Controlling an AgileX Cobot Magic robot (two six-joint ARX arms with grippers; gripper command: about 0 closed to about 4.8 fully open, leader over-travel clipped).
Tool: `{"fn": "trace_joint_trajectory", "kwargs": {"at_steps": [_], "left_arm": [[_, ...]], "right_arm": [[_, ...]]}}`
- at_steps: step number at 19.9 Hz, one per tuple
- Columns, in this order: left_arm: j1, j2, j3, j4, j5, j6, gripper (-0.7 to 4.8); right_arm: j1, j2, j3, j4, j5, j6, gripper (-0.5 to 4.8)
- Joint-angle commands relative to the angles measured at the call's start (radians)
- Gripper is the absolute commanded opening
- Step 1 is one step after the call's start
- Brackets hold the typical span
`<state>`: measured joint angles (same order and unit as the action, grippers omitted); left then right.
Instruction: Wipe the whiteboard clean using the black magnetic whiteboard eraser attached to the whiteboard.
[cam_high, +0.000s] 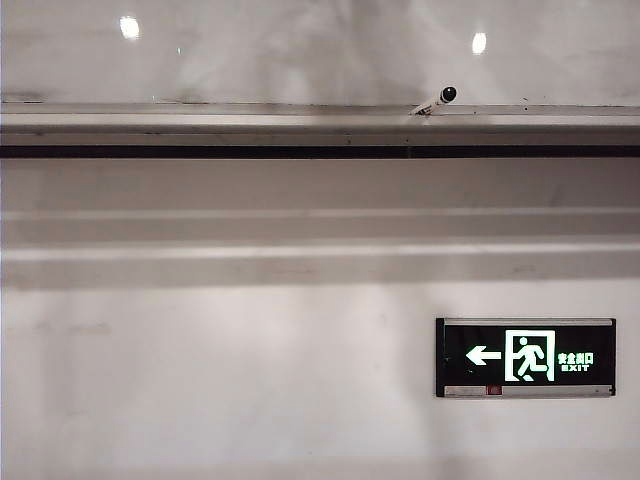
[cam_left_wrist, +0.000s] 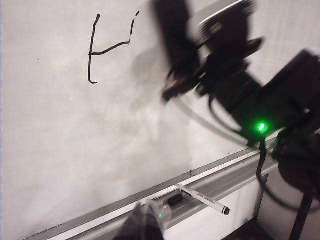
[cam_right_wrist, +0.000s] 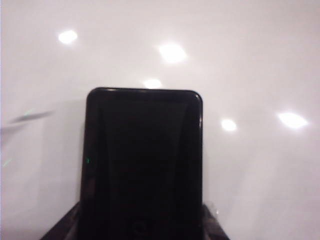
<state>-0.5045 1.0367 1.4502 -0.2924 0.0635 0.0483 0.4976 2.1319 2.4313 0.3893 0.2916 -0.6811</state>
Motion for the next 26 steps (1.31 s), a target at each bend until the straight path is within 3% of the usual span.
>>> {"fn": "trace_joint_trajectory", "kwargs": {"at_steps": [1,6,8,11,13,17,22,24,26], "left_arm": [[0.001,-0.003,0.006,0.010,0.005,-0.004,-0.05],[0.001,-0.003,0.006,0.010,0.005,-0.004,-0.05],[0.001,-0.003,0.006,0.010,0.005,-0.004,-0.05],[0.001,-0.003,0.006,0.010,0.005,-0.004,-0.05],[0.001,-0.004,0.006,0.010,0.010,-0.004,-0.05],[0.001,-0.004,0.006,0.010,0.012,-0.004,-0.05],[0.001,-0.004,0.006,0.010,0.012,-0.004,-0.05],[0.001,-0.004,0.006,0.010,0.012,-0.004,-0.05],[0.001,-0.004,0.006,0.010,0.012,-0.004,-0.05]], "right_arm": [[-0.008,-0.007,0.006,0.008,-0.126,0.038,0.49],[0.046,0.015,0.005,-0.197,-0.322,0.052,0.39],[0.074,0.033,0.005,-0.237,-0.351,0.048,0.39],[0.120,0.058,0.004,-0.250,-0.358,-0.061,0.39],[0.126,0.059,0.004,-0.228,-0.314,-0.116,0.39],[0.099,0.058,0.005,-0.032,-0.150,-0.116,0.40],[0.046,0.056,0.006,0.092,0.032,-0.066,0.40],[0.036,0.056,0.007,0.170,0.050,-0.066,0.40],[0.027,0.056,0.043,0.127,0.041,-0.038,0.39]]}}
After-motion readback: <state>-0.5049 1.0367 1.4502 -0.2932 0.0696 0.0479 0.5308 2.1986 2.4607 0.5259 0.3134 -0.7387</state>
